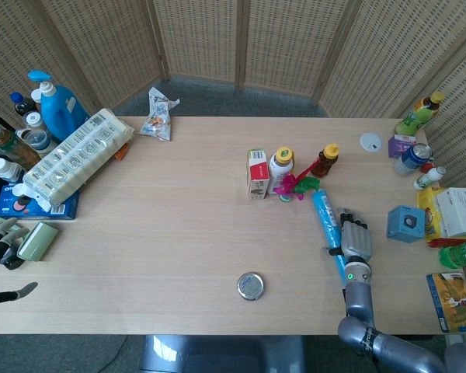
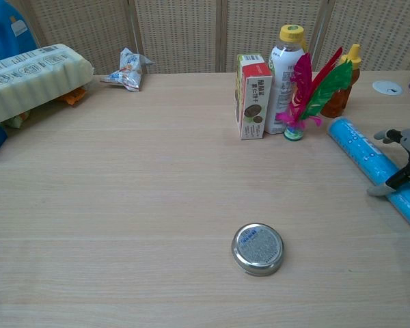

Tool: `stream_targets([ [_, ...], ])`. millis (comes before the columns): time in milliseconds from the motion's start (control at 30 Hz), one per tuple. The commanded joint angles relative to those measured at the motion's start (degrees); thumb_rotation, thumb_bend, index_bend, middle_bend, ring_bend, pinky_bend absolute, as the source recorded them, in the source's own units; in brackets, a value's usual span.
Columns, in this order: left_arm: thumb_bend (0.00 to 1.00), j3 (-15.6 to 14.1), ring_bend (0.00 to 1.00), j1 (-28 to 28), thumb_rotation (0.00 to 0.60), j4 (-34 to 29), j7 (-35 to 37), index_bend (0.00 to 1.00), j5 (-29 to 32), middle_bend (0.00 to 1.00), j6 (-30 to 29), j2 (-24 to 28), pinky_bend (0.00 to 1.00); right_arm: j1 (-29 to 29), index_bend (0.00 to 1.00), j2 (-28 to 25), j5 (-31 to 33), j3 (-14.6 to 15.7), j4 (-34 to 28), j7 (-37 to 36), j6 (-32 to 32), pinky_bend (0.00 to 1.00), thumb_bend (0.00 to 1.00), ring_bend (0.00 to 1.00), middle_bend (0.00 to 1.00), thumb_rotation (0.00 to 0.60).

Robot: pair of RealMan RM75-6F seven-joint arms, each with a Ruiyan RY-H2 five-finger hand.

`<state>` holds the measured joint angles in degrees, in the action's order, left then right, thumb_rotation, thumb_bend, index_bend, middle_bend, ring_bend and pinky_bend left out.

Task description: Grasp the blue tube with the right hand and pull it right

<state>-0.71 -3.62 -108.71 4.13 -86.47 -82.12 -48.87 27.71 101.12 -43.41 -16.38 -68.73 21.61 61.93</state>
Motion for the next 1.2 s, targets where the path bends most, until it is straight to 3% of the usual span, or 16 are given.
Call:
stream_targets([
  [33,0.00,0.01,0.00,0.02,0.600,-0.01,0.04,0.18,-0.01,0.00,-0.06,0.02,0.00,0.08,0.22,0.35,0.14,-0.13,0.46,0.35,0.25,0.29,0.00,0.12,0.44,0.600],
  [133,0.00,-0.01,0.00,0.06,0.600,-0.02,0.02,0.18,-0.04,0.00,-0.11,0.03,0.00,0.32,0.40,1.00,0.71,-0.25,1.48,1.52,0.51,0.60,0.00,0.33,0.67,0.600],
  [233,0.00,-0.03,0.00,0.10,0.600,-0.01,-0.03,0.18,-0.04,0.00,-0.15,0.02,0.00,0.51,0.53,1.63,1.17,-0.31,2.38,2.78,0.93,0.79,0.00,0.50,0.84,0.600],
  [400,0.00,-0.04,0.00,0.14,0.600,-0.04,-0.14,0.18,-0.05,0.00,-0.22,-0.02,0.00,0.51,0.59,1.79,1.84,-0.47,2.35,4.76,1.72,0.93,0.00,0.63,0.94,0.600],
  [833,0.00,-0.24,0.00,0.07,0.600,0.01,-0.50,0.18,-0.68,0.00,-0.14,-0.19,0.00,-2.55,0.61,-5.27,0.80,-1.35,-8.60,5.73,7.15,0.95,0.03,0.65,0.97,0.600],
  [1200,0.00,-0.67,0.00,0.39,0.600,-0.33,0.14,0.18,-2.33,0.00,-0.99,0.23,0.00,-6.94,0.61,-15.12,-4.45,-1.52,-23.17,3.49,14.43,0.95,0.02,0.65,0.97,0.600],
])
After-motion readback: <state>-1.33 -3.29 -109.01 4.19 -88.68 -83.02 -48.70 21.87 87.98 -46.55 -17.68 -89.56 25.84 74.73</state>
